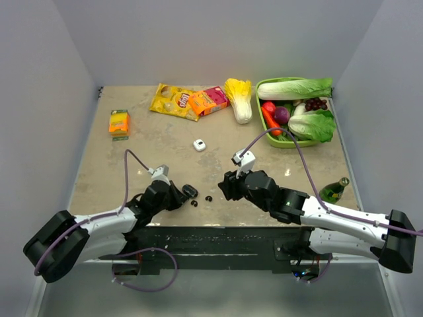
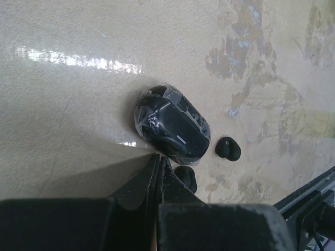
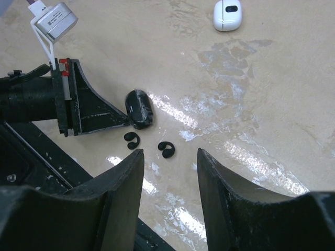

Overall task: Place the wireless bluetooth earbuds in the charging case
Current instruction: Pick up the charging case at the center of the board.

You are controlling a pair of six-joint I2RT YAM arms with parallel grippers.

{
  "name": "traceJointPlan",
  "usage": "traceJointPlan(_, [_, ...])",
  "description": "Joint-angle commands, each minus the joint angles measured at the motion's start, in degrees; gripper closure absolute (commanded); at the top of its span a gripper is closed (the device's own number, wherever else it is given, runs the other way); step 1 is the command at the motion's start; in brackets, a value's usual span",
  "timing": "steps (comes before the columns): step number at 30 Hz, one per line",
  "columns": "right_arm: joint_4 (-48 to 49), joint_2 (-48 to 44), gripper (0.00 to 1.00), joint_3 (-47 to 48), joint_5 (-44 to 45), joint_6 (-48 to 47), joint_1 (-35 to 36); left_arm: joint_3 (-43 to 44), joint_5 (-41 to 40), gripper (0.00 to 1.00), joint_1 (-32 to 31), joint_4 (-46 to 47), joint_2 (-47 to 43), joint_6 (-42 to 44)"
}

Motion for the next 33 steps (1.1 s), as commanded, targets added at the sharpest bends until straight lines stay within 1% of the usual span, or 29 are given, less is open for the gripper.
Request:
traceJointPlan(1, [0.2,-1.2,0.52,-0.2,1.8,0.6,-0.1,1.9,-2.3,1.0,-0.4,-0.4,1.4,1.4])
traceJointPlan(11, [-0.3,-2.2,0.52,-0.7,1.8,0.6,0.0,7.0,-4.1,1.0,-0.4,-1.9,4.5,4.3])
traceJointPlan(14, [-1.3,-3.3,0.52,-0.6,2.2,0.7,-0.1,7.9,-4.1,1.0,-0.4,-3.7,3.0,5.7])
traceJointPlan(17, [-2.3,-4.4,0.51,-0.4,2.4,0.4,-0.1,8.9,-5.0,0.99,-0.4,-8.0,-2.4,8.1])
traceJointPlan(18, [-2.5,-5.1,0.51,-0.4,2.4,0.4,-0.1,9.2,-6.1,0.96,-0.5,-10.7,-6.1,9.3])
traceJointPlan(20, [-2.4,-5.7,0.51,-0.4,2.5,0.4,-0.1,10.1,-7.2,0.72,-0.4,-14.2,-9.6,11.5])
traceJointPlan(21, [-2.3,-5.9,0.51,-0.4,2.7,0.2,-0.1,11.3,-8.2,0.6,-0.5,-15.3,-11.6,14.1])
traceJointPlan(22, [-2.4,-5.8,0.51,-0.3,2.8,-0.1,-0.1,12.1,-8.7,0.42,-0.5,-16.2,-12.1,15.3])
traceJointPlan(24, [-2.7,-5.6,0.51,0.1,3.1,-0.7,-0.1,14.5,-9.2,0.29,-0.4,-18.8,-11.2,19.0])
traceJointPlan(25, [-2.9,-5.4,0.51,0.3,3.1,-1.0,-0.1,15.4,-8.7,0.21,-0.4,-19.0,-10.2,20.3])
traceJointPlan(26, [-3.2,-5.3,0.51,0.7,3.2,-1.2,-0.1,16.1,-8.2,0.18,-0.4,-19.1,-8.8,22.9])
traceJointPlan(28, [-3.5,-5.4,0.51,1.2,3.2,-1.6,-0.1,18.7,-6.3,0.14,-0.4,-19.5,-3.7,24.5])
traceJointPlan(31, [-4.1,-5.8,0.51,1.7,3.3,-1.9,-0.1,21.1,-1.1,0.13,-0.5,-19.3,3.9,26.2])
traceJointPlan(33, [-4.4,-6.2,0.5,1.7,3.3,-2.0,-0.1,22.4,-0.5,0.12,-0.9,-19.5,7.0,27.2])
